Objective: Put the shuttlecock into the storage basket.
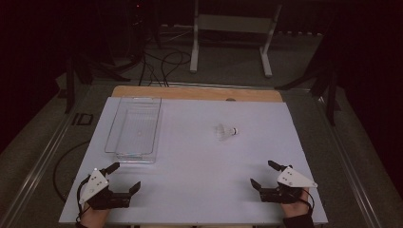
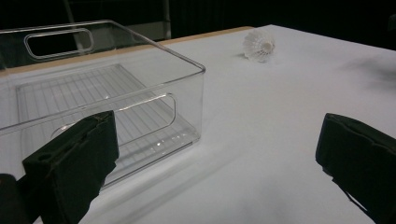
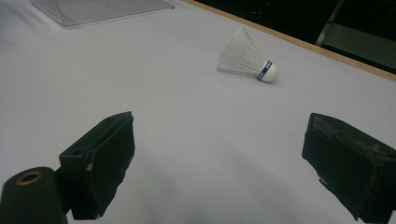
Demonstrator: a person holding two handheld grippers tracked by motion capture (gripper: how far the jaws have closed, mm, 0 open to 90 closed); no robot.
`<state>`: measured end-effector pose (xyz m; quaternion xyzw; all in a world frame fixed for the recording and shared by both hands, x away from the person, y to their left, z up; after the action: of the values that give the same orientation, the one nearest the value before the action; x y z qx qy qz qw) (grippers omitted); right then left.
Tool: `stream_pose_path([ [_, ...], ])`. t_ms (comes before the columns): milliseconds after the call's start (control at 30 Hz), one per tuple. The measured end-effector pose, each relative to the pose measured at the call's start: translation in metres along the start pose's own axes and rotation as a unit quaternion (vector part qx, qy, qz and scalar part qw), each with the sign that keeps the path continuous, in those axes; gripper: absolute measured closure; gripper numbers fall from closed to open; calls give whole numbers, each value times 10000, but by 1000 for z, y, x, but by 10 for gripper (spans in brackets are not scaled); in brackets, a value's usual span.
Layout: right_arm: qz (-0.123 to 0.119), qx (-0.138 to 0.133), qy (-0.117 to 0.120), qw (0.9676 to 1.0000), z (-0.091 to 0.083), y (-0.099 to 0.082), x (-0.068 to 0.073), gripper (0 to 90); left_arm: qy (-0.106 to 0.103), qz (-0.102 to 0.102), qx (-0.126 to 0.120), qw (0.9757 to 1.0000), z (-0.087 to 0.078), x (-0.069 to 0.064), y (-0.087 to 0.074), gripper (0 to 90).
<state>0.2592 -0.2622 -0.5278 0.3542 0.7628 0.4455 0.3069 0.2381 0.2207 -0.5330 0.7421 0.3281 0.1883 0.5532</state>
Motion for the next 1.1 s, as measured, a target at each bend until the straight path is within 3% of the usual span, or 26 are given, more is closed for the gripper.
stream_pose_path([
  [633, -66, -59, -38, 10000, -3, 3, 3, 93, -70, -81, -14, 9999, 0, -2, 3, 3],
  [933, -100, -69, -64, 9999, -3, 4, 3, 94, -69, 48, 2, 10000, -2, -6, 10, 3],
  [1100, -105, -73, -63, 9999, -3, 4, 4, 94, -182, -26, 109, 9998, -2, -8, 14, 3],
])
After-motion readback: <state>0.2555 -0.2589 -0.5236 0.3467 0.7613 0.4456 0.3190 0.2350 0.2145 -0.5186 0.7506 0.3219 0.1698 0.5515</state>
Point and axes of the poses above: each handheld gripper's, and its own axes: z roughly forward along the jaws, y roughly out of its top, x roughly to its left, the point moved 5 cm from there along z, roughly forward along the jaws, and after that the axes turned 8 degrees about -y, right-handed, at the moved point
